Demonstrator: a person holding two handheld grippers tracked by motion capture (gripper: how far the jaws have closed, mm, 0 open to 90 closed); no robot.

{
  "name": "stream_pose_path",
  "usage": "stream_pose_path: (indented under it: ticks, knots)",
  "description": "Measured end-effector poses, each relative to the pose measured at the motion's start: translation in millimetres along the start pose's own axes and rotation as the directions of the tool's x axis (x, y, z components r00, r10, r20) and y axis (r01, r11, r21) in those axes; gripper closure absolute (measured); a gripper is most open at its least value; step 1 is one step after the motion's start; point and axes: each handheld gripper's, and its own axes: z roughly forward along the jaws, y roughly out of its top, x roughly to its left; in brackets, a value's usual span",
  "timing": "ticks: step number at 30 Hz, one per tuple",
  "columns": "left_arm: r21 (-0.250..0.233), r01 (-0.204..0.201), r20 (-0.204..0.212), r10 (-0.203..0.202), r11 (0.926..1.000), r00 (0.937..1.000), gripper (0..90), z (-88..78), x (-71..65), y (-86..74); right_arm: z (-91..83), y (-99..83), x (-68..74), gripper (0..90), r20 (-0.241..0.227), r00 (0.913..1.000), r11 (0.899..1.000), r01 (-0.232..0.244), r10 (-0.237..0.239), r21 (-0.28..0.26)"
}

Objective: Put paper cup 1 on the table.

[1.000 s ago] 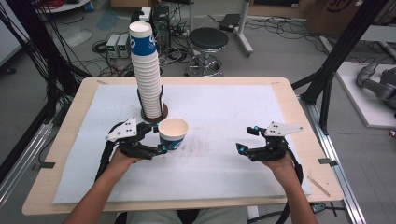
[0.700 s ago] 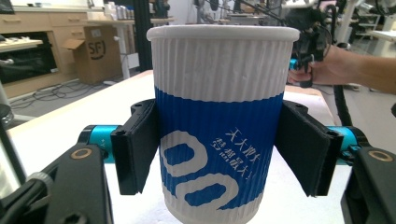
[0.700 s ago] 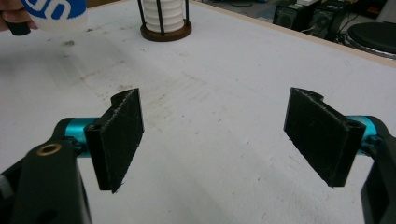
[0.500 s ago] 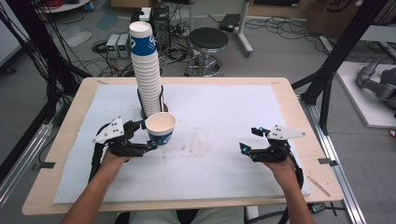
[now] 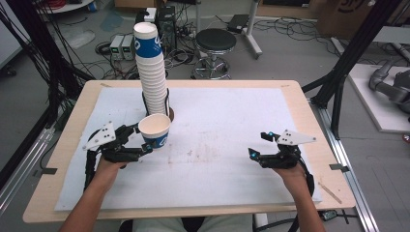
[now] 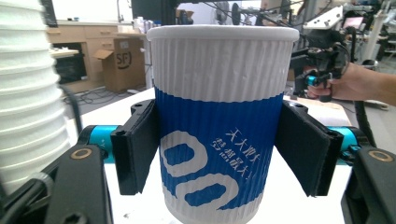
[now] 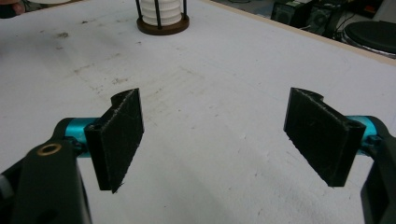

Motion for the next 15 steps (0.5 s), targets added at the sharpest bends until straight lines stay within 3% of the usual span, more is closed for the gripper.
stream_pose_path:
  ticks: [9, 13, 15]
  knots:
    - [-0.024, 0.006, -0.077, -0.007, 0.9997, 0.9970, 31.6, -22.5, 19.0, -4.8, -1.9, -2.1, 1.5, 20.5, 0.007, 1.0000, 1.000, 0.000, 0.000, 0.011]
    - [-0.036, 0.002, -0.121, -0.007, 0.9993, 0.9927, 31.6, -31.7, 28.0, -6.7, -4.5, -3.9, 2.5, 20.5, 0.011, 0.9999, 1.000, -0.003, 0.003, 0.008]
    - [-0.027, 0.010, -0.167, -0.015, 0.9996, 0.9859, 31.5, -38.0, 36.9, -11.0, -5.3, -5.6, 2.0, 20.5, 0.010, 0.9999, 1.000, -0.008, 0.008, 0.009]
